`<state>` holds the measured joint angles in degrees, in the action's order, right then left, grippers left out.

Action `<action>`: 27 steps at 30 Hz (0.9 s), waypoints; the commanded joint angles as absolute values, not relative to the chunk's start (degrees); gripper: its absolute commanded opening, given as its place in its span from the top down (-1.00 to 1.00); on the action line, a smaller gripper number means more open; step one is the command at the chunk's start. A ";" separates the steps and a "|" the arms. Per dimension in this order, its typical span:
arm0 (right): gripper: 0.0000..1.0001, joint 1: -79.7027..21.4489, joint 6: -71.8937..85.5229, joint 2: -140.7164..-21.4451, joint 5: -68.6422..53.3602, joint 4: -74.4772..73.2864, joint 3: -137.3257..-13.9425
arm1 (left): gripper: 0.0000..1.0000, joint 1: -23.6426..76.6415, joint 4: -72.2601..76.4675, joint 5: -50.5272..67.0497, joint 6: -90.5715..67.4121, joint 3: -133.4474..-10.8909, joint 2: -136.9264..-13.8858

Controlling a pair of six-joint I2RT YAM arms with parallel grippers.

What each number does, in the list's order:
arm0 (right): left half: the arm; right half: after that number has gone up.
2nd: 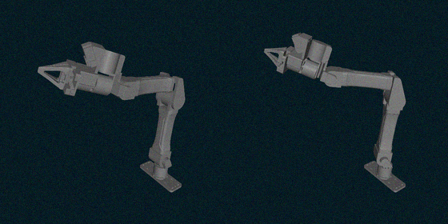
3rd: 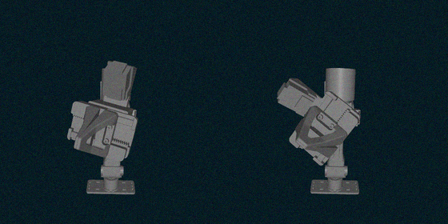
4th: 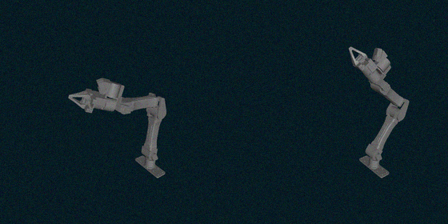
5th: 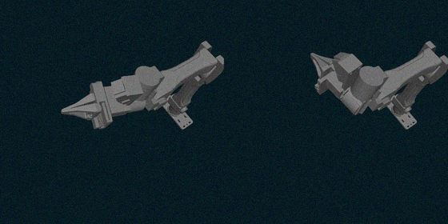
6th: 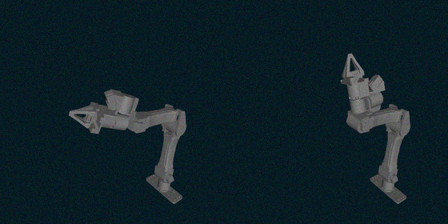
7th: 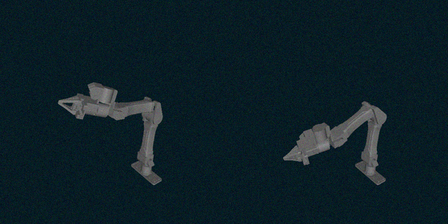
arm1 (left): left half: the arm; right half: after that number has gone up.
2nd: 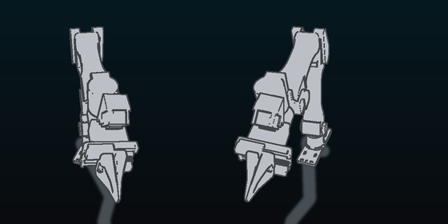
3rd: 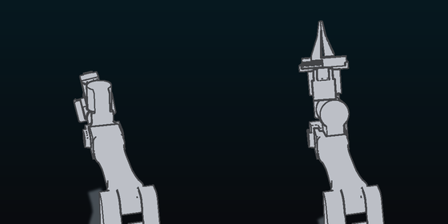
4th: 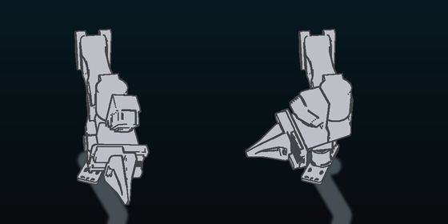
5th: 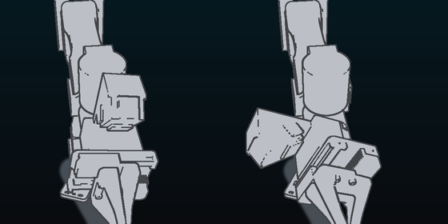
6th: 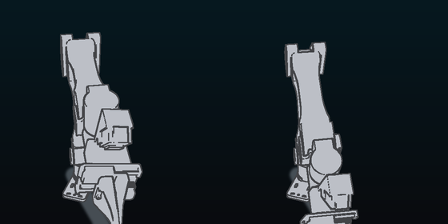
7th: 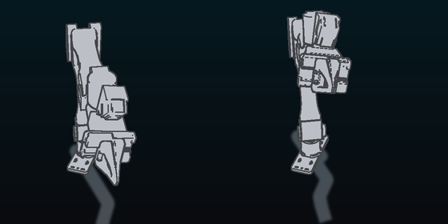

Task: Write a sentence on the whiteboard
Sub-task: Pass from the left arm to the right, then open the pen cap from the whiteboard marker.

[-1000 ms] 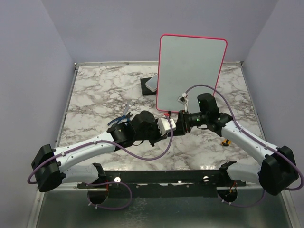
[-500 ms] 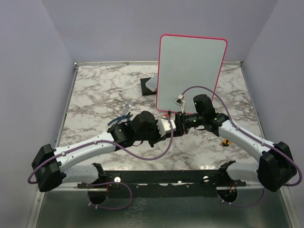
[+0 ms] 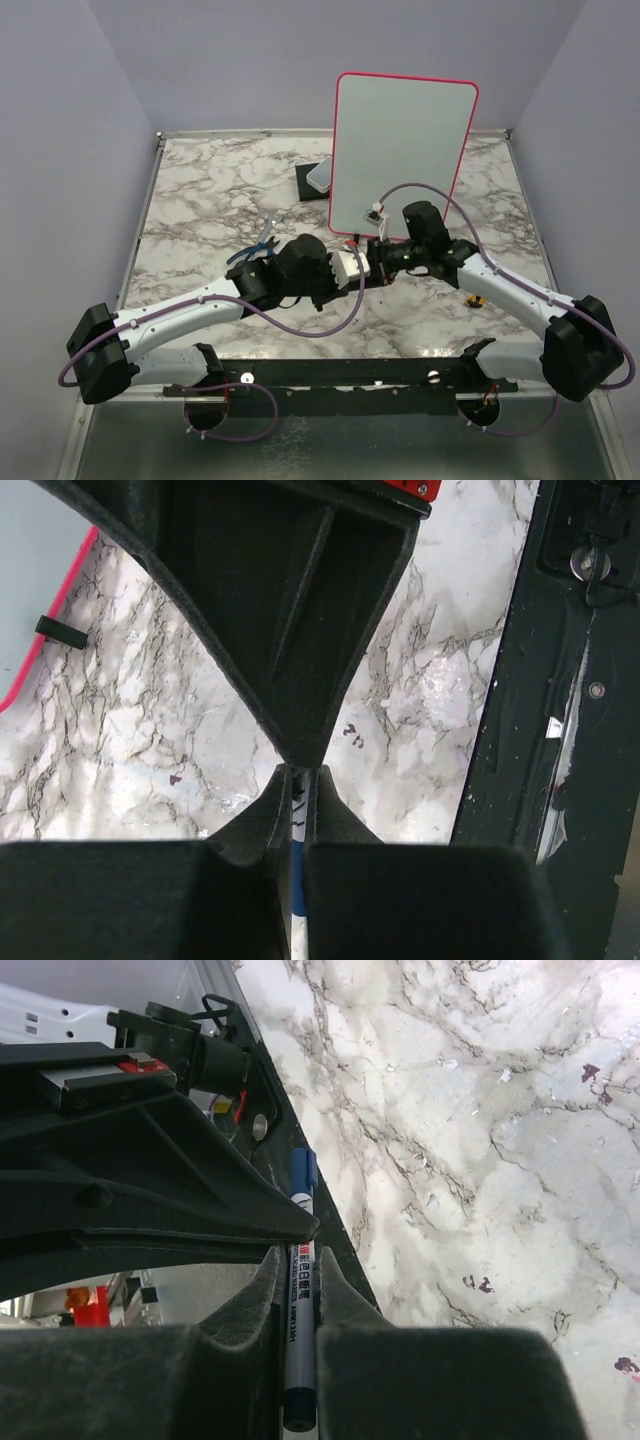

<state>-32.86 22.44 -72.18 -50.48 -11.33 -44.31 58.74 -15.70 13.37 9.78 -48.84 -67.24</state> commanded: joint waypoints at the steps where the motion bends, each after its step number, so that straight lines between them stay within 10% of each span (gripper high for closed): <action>1: 0.99 -34.10 22.64 -69.33 -45.81 -9.60 -42.62 | 0.76 58.96 -13.77 11.72 9.76 -49.28 -66.86; 4: 0.99 -34.10 25.95 -65.21 -38.25 -5.45 -40.38 | -0.61 57.94 -13.80 6.98 7.22 -49.68 -65.88; 6: 0.99 -34.10 28.39 -62.08 -33.39 -1.01 -37.52 | -0.84 55.60 -13.09 5.48 4.40 -50.14 -64.58; 27: 0.99 -34.10 41.56 -49.48 -21.07 43.68 -25.02 | -0.98 41.38 19.98 -5.97 -52.85 -36.98 -48.45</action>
<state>-33.80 39.70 -49.25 -23.40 36.38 -24.95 42.04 11.31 -5.13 -40.97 -37.91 -49.71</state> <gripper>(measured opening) 0.093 0.987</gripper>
